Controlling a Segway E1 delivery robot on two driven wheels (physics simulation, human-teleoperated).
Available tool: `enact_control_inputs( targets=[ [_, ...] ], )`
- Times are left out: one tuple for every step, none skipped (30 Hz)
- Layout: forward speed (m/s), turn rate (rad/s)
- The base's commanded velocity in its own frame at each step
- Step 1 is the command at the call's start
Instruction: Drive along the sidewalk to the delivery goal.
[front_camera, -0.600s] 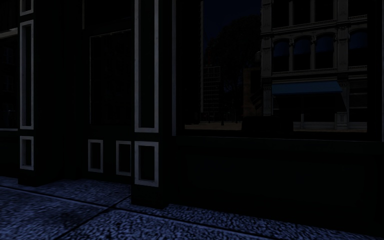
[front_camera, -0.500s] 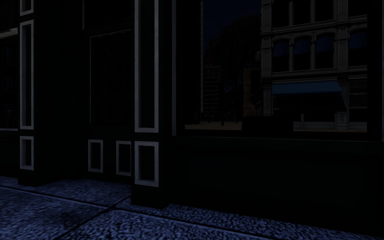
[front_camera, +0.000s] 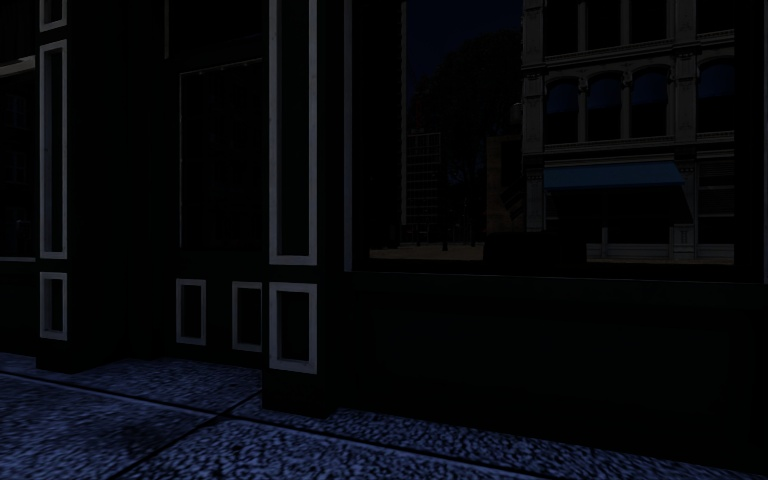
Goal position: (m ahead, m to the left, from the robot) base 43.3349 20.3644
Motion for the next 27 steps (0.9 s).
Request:
enact_control_inputs(
  targets=[
    [0.0,0.0],
    [0.0,0.0],
    [0.0,0.0],
    [0.0,0.0],
    [0.0,0.0],
    [0.0,0.0],
    [0.0,0.0],
    [0.0,0.0],
    [0.0,0.0],
    [0.0,0.0],
    [0.0,0.0],
    [0.0,0.0],
    [0.0,0.0],
    [0.0,0.0],
    [0.0,0.12],
    [0.0,0.25],
    [0.0,0.25],
    [0.0,0.33],
    [0.0,0.35],
    [0.0,0.36],
    [0.0,0.36],
    [0.0,0.39],
    [0.0,0.44],
    [0.0,0.47],
    [0.0,0.47],
    [0.0,0.48],
    [0.0,0.49]
  ],
)
